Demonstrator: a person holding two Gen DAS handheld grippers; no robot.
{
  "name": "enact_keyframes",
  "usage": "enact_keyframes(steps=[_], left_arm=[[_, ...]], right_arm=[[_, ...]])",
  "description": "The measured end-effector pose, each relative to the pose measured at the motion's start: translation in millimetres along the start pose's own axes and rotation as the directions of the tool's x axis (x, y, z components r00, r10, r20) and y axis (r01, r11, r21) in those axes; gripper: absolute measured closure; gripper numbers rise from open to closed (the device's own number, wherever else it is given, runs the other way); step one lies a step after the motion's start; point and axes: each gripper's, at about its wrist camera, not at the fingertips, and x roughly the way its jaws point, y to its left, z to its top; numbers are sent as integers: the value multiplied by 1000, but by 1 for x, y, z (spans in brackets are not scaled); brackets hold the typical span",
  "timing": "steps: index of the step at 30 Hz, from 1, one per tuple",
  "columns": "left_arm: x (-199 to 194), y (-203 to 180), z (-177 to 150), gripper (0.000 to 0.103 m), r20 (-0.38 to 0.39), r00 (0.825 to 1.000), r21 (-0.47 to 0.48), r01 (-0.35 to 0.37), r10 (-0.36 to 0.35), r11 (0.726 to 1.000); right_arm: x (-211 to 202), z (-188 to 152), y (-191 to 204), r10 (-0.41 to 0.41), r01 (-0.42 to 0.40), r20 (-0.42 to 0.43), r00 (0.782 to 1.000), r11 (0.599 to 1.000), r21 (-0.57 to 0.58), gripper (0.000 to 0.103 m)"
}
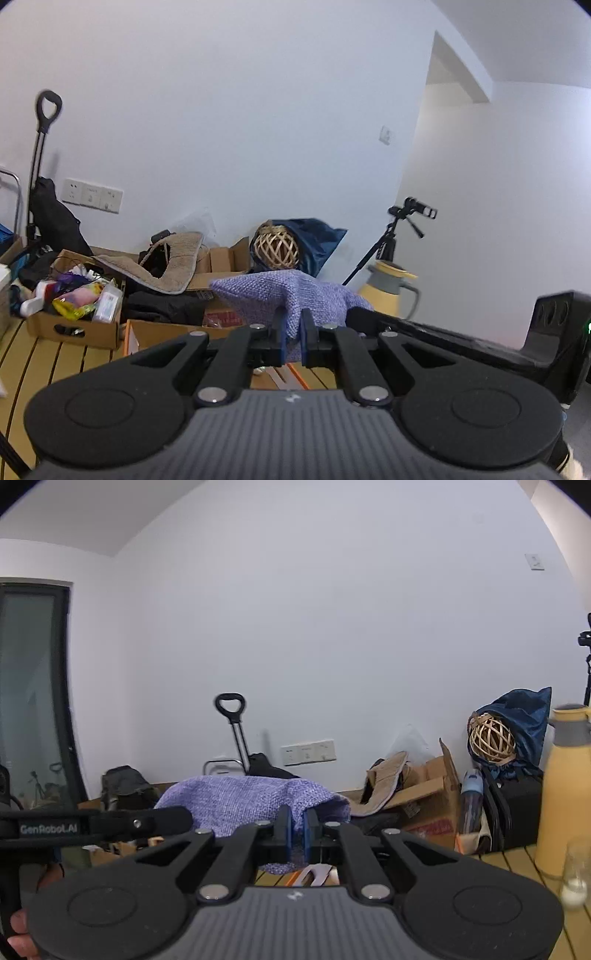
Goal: Organize soft objects
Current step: 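Lift the lavender towel and lower it into the cardboard box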
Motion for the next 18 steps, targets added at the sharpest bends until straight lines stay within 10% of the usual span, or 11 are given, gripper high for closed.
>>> enact_keyframes(steps=[11,16,18], left_arm=[[231,109,8,96,-245,967,-87,-99,75,991],[313,161,-35,96,-402,906,-91,-184,133,979],[339,172,-57,94,-491,855,-40,-212,166,976]], right_arm=[[234,11,-115,-39,61,-278,960,996,70,97],[325,-36,-155,-91,119,-431,898,992,37,97],[354,-60,-166,-114,138,-495,861,990,12,97]])
